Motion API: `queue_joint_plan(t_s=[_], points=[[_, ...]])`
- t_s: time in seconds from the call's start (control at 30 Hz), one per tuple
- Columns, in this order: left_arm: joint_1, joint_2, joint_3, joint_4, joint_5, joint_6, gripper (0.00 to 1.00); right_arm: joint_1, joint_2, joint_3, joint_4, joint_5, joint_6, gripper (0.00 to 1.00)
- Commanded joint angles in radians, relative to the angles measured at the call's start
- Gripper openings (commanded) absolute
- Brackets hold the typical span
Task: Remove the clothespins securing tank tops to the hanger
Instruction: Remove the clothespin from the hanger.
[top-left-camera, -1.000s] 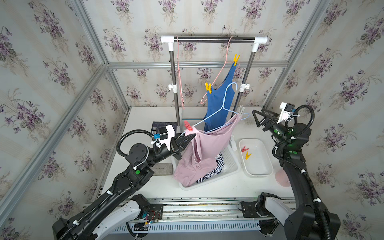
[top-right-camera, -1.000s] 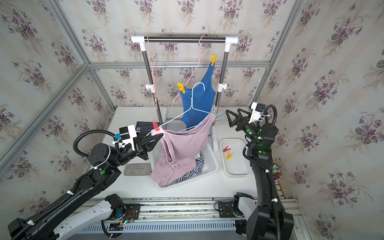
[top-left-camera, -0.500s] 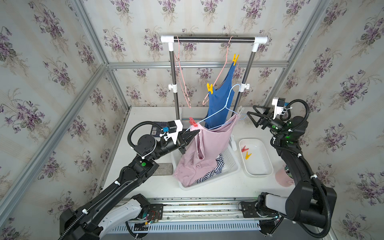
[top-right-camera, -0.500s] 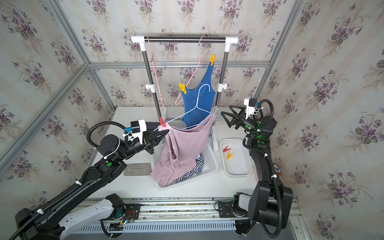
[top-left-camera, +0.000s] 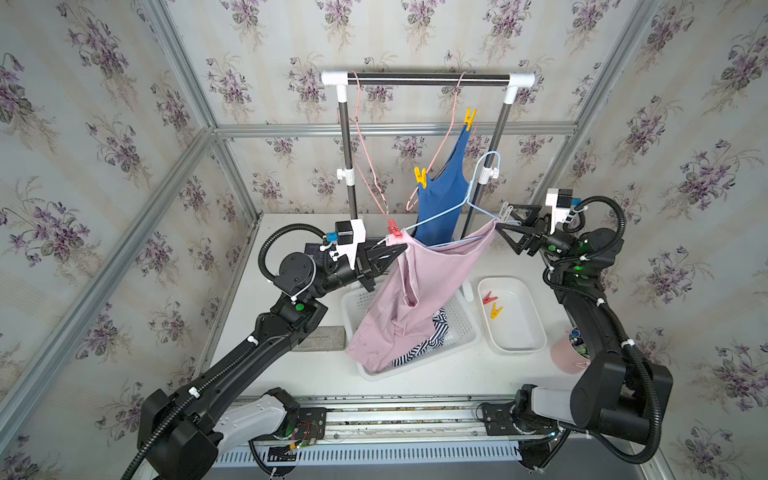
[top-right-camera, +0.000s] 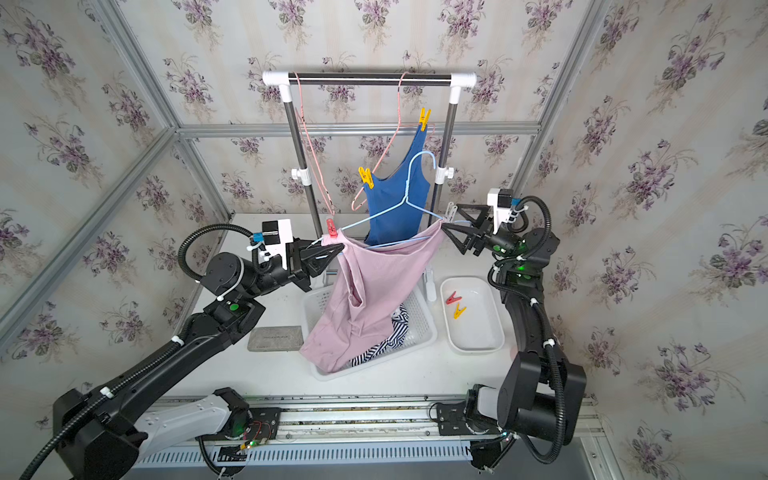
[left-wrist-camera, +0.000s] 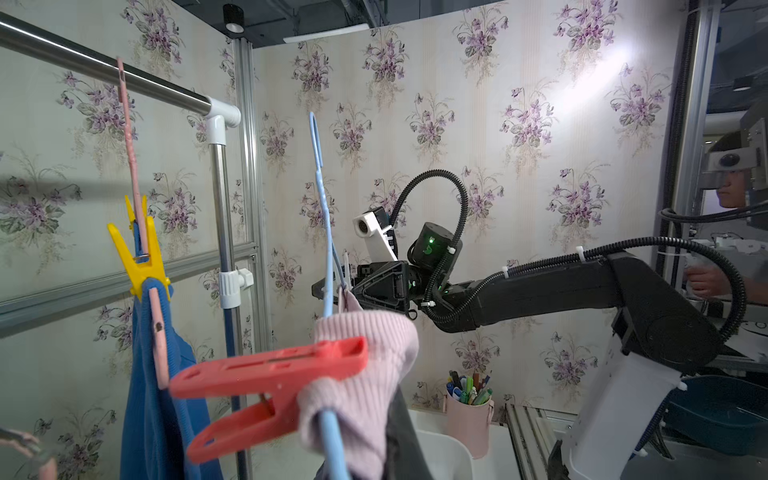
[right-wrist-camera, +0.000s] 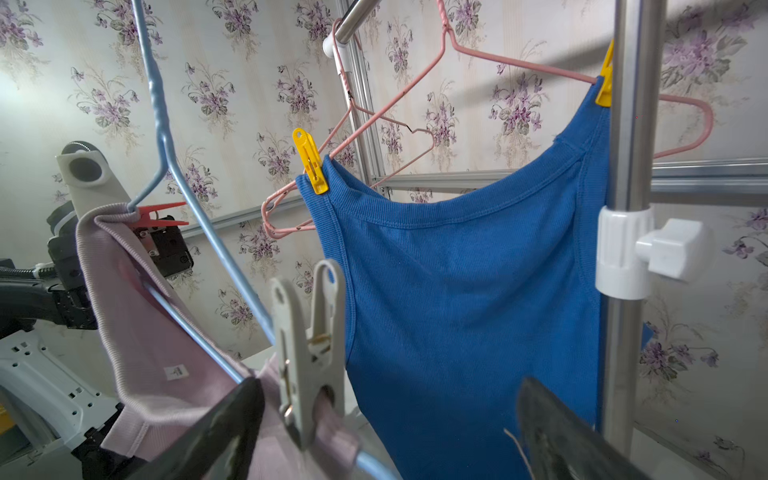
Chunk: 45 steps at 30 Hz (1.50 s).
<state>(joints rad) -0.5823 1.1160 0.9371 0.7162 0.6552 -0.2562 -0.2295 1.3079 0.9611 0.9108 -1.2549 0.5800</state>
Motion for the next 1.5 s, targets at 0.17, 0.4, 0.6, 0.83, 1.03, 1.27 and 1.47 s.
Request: queue_joint_plan(t_s=[0.17,0.4,0.6,0.83,1.03,1.27,1.47], points=[[0.007,-0.020,0.012,0.001,0.043,0.007,0.00,-0.001,0.005,0.008,0.128,-0.070,0.080,0.95],[0.031,-0.047,-0.004,-0.069,0.047,0.021,0.00,-0.001,0.002,-0.005,0.244,-0.108,0.175,0.92],[0.050,-0.057,-0.015,-0.068,0.064,0.002,0.00,0.008,-0.006,-0.020,0.281,-0.120,0.213,0.88],[0.052,-0.127,-0.075,-0.072,0.041,-0.003,0.00,0.053,0.030,0.018,0.284,-0.138,0.248,0.88],[0.059,-0.185,-0.108,-0.115,0.019,0.012,0.00,0.070,0.071,0.038,0.452,-0.149,0.384,0.87],[0.068,-0.200,-0.102,-0.127,0.030,0.007,0.00,0.102,0.064,0.031,0.413,-0.146,0.342,0.84],[0.067,-0.191,-0.091,-0.120,0.044,-0.003,0.00,0.119,0.058,0.029,0.412,-0.141,0.337,0.71]])
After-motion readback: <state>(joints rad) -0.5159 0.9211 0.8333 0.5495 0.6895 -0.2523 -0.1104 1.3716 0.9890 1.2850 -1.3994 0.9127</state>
